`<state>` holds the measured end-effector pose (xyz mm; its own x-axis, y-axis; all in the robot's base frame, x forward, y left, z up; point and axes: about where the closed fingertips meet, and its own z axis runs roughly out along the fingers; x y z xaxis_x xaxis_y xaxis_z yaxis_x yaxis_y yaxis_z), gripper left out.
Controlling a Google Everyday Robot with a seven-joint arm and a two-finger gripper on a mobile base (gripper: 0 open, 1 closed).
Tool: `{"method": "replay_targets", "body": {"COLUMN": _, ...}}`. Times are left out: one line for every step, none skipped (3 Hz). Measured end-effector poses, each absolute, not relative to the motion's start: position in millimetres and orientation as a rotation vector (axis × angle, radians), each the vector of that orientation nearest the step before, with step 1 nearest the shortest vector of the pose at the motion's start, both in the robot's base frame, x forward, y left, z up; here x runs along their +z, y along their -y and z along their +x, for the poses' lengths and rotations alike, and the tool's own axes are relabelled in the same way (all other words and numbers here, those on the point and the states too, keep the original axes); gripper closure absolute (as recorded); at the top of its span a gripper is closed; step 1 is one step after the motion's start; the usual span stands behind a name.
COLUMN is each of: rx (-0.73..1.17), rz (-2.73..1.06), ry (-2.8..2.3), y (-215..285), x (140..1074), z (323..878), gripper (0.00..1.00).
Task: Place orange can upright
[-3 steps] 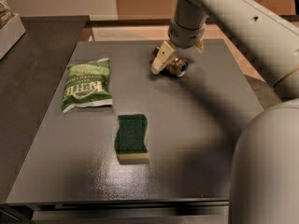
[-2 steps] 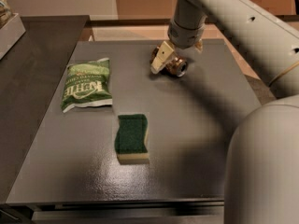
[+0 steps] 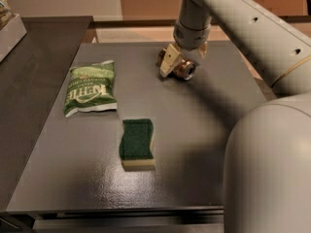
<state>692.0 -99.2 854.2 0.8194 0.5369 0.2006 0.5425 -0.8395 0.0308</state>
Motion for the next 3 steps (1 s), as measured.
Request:
{"method": "replay_targets", "body": {"rx": -0.301, "rz": -2.975, "ry": 0.881, "y": 100, "x": 853, "z": 693, "gripper": 0.41}}
{"method": "replay_targets", "body": {"rx": -0.297, "rz": -2.976, "ry": 0.869, "y": 101, "x": 854, "z": 692, "gripper": 0.64}}
{"method": "replay_targets", "body": {"rx": -0.334, "rz": -2.950, "ry": 0.819, "y": 96, "x": 863, "z": 683, "gripper": 0.88}}
